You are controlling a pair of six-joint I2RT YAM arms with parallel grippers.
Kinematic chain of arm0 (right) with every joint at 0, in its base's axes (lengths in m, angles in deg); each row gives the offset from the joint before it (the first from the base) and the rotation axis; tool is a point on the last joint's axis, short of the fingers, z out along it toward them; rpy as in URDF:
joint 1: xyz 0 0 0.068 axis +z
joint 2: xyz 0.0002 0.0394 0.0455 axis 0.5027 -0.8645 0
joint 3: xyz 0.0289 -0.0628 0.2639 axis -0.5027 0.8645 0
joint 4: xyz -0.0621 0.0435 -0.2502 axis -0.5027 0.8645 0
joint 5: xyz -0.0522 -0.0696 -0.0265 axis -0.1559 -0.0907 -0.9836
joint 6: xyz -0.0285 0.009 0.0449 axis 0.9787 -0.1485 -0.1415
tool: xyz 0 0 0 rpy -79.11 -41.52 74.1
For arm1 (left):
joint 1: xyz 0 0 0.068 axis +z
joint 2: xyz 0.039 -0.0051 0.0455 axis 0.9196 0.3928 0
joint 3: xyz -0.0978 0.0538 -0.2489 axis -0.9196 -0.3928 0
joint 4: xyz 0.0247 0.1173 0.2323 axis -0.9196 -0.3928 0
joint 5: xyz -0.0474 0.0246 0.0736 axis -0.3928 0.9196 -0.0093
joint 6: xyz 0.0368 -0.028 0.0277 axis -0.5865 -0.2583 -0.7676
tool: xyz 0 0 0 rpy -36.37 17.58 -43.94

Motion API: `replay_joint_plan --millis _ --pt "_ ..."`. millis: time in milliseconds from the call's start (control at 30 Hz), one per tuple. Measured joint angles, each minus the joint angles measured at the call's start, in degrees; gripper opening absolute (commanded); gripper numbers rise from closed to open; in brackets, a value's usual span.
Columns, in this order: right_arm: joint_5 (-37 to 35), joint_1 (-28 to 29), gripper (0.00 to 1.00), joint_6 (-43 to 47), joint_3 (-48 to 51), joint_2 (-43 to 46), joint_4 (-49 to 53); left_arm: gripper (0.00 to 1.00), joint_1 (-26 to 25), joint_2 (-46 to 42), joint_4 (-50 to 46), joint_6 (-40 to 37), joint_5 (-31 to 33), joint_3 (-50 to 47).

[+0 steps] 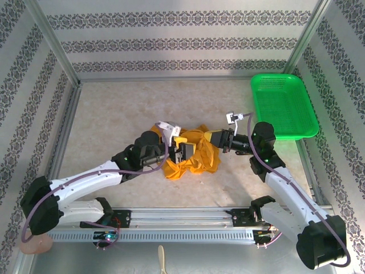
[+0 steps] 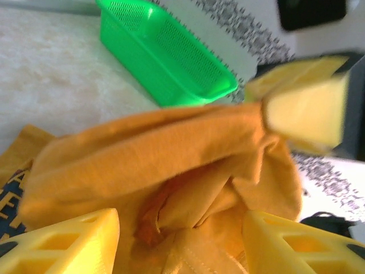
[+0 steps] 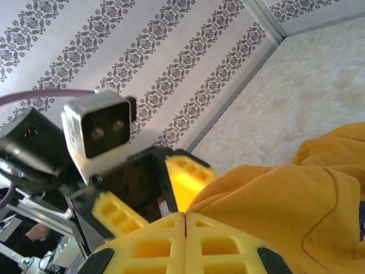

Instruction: Fold the inside-out t-shirt

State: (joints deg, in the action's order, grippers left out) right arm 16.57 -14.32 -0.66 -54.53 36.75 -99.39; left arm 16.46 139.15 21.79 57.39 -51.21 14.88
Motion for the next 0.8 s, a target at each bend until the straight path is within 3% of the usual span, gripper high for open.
replay_joint_plan --millis 200,467,633,733,800 --pt "-0.35 -0.02 0.00 -0.02 0.00 0.00 0.00 0.62 -4.33 5.42 -3.85 -3.48 6.12 3.04" --pt "-0.76 -0.02 0.00 -0.02 0.00 0.00 -0.02 0.62 -5.49 7.72 -5.84 -5.95 11.04 6.99" --pt "-1.11 -0.42 0.00 -0.02 0.00 0.00 -0.17 0.47 -5.86 10.38 -7.85 -7.21 12.15 9.81" --pt "-1.53 -0.87 0.00 -0.04 0.02 0.00 -0.26 0.34 -5.88 10.73 -9.57 -7.78 12.72 9.79" --pt "-1.57 -1.42 0.00 -0.09 0.26 0.02 -0.44 0.20 -5.88 10.75 -10.45 -8.02 13.09 9.79"
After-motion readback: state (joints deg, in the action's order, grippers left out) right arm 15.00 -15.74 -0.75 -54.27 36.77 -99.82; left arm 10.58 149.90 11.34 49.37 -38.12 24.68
